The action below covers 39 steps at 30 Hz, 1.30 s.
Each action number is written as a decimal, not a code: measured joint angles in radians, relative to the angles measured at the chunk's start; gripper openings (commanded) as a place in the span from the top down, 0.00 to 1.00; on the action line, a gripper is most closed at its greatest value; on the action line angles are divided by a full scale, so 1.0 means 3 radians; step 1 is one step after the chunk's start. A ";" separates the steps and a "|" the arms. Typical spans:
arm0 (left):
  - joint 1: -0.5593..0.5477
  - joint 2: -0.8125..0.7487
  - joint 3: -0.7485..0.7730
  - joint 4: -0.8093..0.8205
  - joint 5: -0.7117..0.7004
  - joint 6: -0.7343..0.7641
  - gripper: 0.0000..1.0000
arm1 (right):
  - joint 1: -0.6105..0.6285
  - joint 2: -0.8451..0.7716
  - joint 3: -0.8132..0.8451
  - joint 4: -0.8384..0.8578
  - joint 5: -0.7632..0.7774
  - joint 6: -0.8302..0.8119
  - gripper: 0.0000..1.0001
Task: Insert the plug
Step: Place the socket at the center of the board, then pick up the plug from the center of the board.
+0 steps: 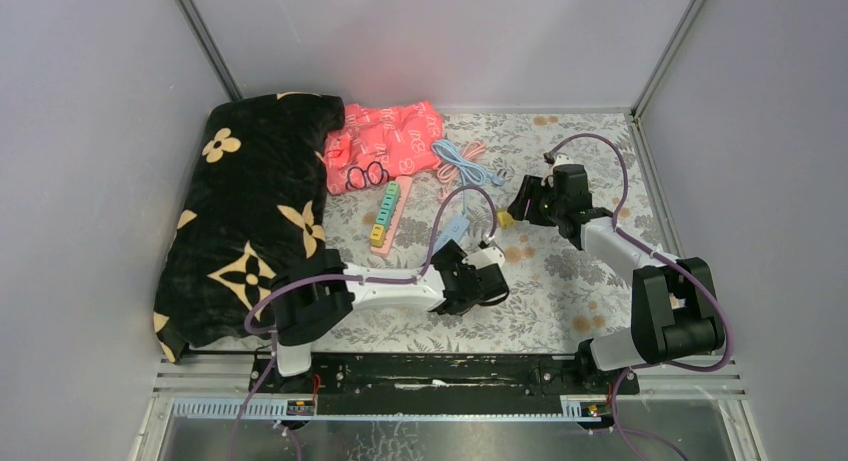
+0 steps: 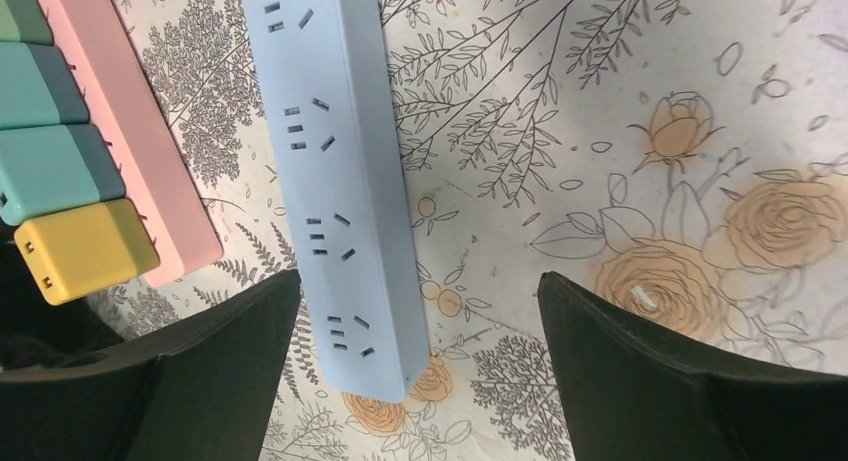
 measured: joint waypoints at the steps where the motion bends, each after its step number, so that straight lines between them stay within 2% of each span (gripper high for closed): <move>1: 0.0000 -0.0027 0.0001 -0.0009 0.0020 -0.0013 0.02 | 0.0000 0.0001 0.0004 -0.0023 0.0001 -0.0015 0.36; 7: 0.0055 -0.0402 0.0020 -0.0075 0.0118 -0.0114 0.00 | 0.0000 0.0078 0.0125 -0.0146 0.0005 -0.0093 0.29; 9: 0.0099 -0.0584 0.0018 -0.0084 0.0163 -0.0146 0.00 | 0.0000 0.0125 0.0197 -0.0184 0.0004 -0.0117 0.23; 11: 0.0154 -0.0755 0.0006 -0.0098 0.0212 -0.0173 0.00 | 0.0001 0.0150 0.0238 -0.0226 0.0004 -0.0130 0.20; 16: 0.0342 -0.1218 -0.0042 -0.0212 0.0337 -0.0202 0.00 | 0.0008 0.0324 0.0450 -0.0426 0.0027 -0.0196 0.19; 28: 0.1236 -0.2169 -0.0027 -0.0429 0.0595 0.0122 0.00 | 0.0193 0.0937 0.1141 -0.0960 0.0203 -0.0373 0.18; 39: 0.1508 -0.3104 -0.0576 -0.0075 0.0520 0.0340 0.00 | 0.0331 0.1540 0.1898 -0.1607 0.0431 -0.0519 0.24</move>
